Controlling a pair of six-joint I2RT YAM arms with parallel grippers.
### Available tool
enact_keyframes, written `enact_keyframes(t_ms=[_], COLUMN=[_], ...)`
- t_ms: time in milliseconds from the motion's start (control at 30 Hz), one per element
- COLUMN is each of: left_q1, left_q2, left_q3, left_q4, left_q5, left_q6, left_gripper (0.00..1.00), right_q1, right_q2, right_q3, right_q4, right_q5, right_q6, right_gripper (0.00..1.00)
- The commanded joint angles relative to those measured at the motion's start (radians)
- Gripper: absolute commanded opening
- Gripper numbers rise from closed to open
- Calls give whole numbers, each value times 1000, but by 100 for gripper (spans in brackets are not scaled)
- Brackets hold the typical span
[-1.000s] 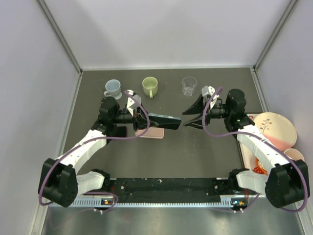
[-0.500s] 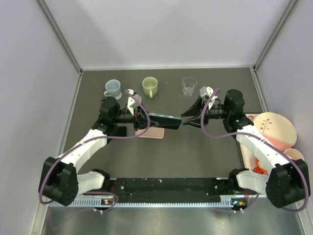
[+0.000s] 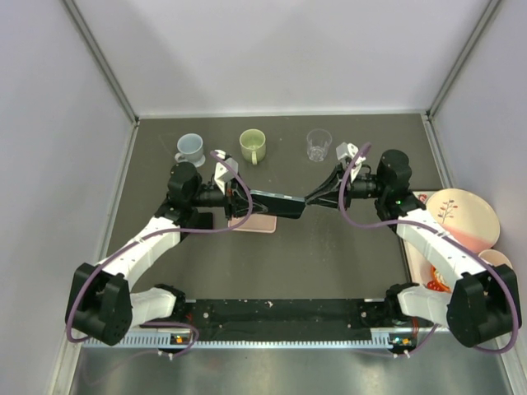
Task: Take the phone out of the phone case
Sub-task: Remove the phone case from the phone.
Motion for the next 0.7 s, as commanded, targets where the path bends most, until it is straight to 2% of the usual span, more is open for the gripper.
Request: enact_keyframes(t_ms=[0,200,667], left_q1=[3,3,-11], left_q2=[-15,-32,-89], left_q3=[9,-8,-49], left_q4=[84,110,158], left_q5=[24,76,162], left_q6=[0,5,37], left_gripper=[0,0,0], right_q1=[8,8,5], right_q2=[9,25,125], right_q3=[17,35,86], right_q4=[22,-2,91], right_q5=[-38,-68,-156], right_q6=[8,36,279], right_gripper=[0,0,0])
